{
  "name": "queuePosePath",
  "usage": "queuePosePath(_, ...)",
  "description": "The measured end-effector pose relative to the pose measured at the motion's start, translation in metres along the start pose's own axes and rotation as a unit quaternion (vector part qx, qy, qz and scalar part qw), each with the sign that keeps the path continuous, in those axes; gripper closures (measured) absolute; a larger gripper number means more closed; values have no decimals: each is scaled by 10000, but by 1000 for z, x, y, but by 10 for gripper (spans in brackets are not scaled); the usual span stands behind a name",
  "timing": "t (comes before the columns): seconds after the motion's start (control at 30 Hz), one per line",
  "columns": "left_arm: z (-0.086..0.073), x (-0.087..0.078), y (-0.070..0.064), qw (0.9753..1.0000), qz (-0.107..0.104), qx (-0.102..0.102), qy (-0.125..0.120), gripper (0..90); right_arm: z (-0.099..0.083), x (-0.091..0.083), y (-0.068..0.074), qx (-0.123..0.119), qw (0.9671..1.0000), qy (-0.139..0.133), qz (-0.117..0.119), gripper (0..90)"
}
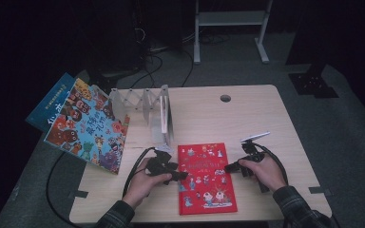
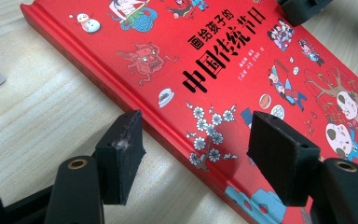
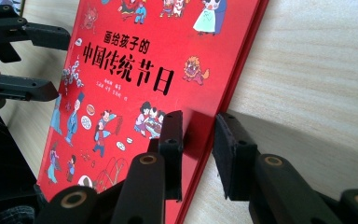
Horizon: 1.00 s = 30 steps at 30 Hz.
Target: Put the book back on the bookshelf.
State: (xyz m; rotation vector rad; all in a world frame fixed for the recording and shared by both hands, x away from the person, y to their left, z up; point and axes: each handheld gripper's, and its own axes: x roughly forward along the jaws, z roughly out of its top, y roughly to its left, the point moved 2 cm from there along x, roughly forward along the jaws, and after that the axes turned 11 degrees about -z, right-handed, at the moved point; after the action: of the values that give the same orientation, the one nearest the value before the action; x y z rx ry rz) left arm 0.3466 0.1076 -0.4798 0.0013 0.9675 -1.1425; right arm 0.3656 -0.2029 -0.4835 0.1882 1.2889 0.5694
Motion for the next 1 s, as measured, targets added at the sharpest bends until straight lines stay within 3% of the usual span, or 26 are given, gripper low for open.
queuePosePath(0.23, 0, 0, 2, 9999, -77, -104, -54, 345, 1, 1, -4, 290, 9995, 78, 125, 731)
queuePosePath(1.0, -1, 0, 2, 9998, -66, -117, -129, 351, 3, -2, 0, 206, 9997, 99, -12, 756)
